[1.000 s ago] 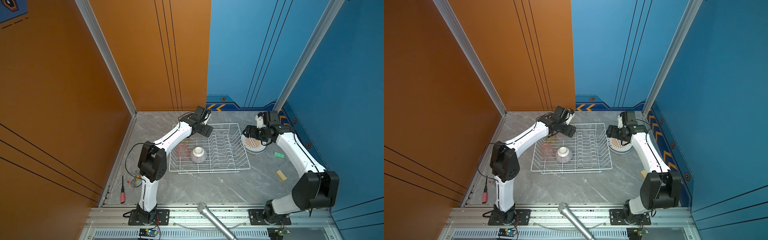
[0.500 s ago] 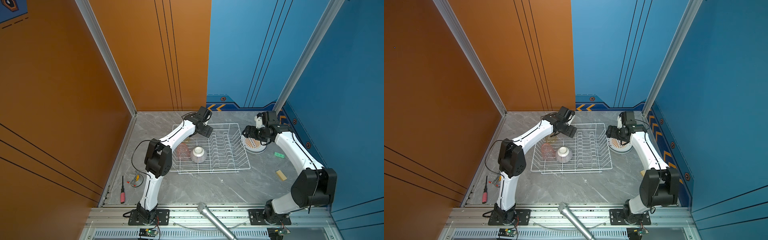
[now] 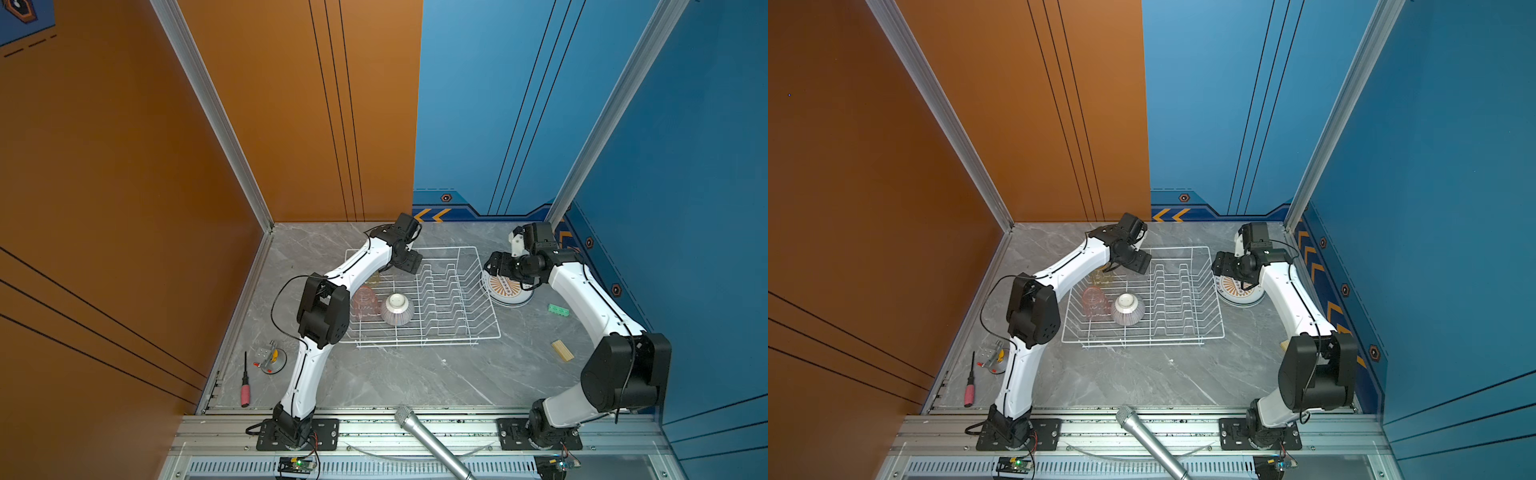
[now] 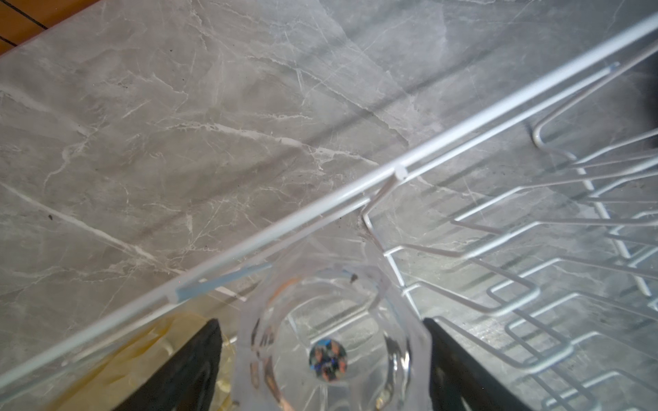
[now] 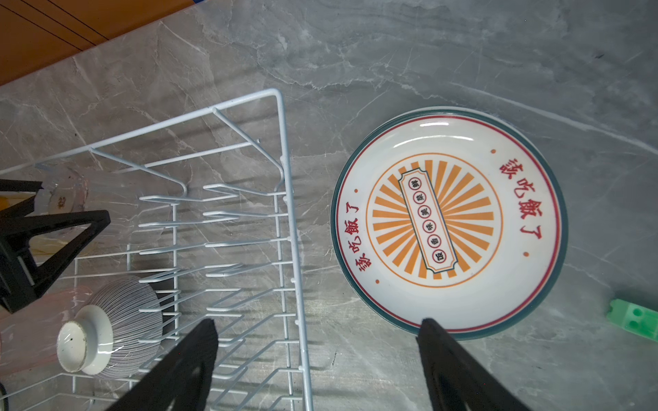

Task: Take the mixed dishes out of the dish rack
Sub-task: 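Close the left gripper on the upside-down clear cup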

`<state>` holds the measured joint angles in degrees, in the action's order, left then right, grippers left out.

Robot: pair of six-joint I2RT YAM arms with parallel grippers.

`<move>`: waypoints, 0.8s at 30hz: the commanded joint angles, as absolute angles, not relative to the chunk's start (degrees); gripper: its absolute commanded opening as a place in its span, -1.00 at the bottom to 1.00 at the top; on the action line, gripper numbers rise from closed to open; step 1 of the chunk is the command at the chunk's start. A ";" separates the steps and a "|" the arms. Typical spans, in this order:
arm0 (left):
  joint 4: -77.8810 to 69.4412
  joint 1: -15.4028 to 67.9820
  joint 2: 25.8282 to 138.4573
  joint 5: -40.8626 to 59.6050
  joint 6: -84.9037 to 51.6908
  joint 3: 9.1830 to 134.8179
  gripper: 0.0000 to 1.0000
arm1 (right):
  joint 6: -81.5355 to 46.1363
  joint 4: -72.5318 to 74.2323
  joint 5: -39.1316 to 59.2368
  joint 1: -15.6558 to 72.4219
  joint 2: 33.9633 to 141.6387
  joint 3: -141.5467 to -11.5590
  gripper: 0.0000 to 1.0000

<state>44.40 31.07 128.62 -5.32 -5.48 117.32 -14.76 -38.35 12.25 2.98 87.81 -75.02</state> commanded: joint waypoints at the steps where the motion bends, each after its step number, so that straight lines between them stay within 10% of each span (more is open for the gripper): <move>1: 46.35 30.82 130.15 -4.02 -5.80 119.29 0.75 | -13.71 -37.71 13.09 2.64 88.85 -75.63 0.74; 11: 46.40 30.76 131.22 -3.62 -5.54 119.97 0.56 | -13.76 -37.57 13.09 2.46 89.12 -75.57 0.74; 24: 46.41 29.01 130.05 2.39 -5.30 118.43 -0.17 | -14.03 -37.29 14.94 2.37 89.34 -75.32 0.74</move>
<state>45.06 29.82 130.21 -0.73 -5.43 118.34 -14.79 -38.30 13.41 2.63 88.84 -75.02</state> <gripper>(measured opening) 0.702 0.868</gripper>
